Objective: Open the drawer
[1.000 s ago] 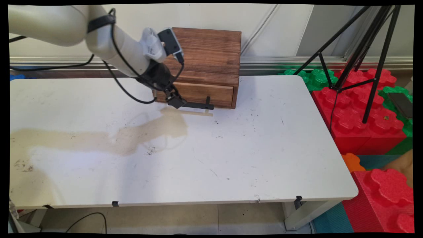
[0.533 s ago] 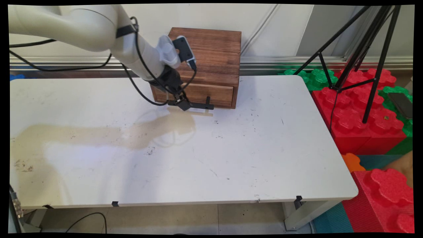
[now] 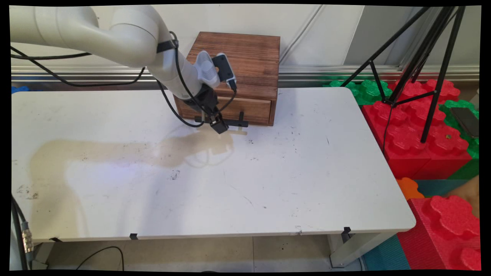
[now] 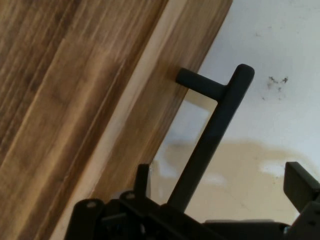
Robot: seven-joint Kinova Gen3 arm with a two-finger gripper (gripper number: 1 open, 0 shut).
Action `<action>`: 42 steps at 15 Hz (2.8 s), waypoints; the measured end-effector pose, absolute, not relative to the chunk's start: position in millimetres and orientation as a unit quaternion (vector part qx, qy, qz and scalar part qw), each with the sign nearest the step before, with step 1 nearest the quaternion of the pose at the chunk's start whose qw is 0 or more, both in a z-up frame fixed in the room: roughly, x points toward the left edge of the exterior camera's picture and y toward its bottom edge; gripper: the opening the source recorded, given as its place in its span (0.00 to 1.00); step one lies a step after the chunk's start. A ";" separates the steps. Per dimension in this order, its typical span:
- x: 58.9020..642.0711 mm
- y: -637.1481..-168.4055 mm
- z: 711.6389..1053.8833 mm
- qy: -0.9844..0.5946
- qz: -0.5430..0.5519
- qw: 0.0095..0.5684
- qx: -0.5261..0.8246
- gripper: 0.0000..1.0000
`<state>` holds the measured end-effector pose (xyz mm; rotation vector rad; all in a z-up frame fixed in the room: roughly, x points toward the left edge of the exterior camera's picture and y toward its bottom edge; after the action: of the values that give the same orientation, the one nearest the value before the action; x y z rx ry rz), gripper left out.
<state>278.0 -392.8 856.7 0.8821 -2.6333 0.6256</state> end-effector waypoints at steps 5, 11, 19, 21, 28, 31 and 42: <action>278.3 -404.0 839.3 -0.921 0.207 0.144 0.297 1.00; 278.9 -411.0 824.2 -0.926 0.194 0.143 0.289 1.00; 277.6 -412.5 811.2 -0.928 0.174 0.148 0.295 1.00; 277.8 -412.2 809.2 -0.928 0.171 0.150 0.297 1.00; 277.3 -404.5 808.3 -0.925 0.160 0.155 0.309 1.00; 276.9 -396.6 811.8 -0.923 0.158 0.156 0.315 1.00; 274.0 -362.5 817.6 -0.922 0.141 0.154 0.326 1.00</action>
<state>274.0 -362.5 817.6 0.9339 -2.6436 0.4053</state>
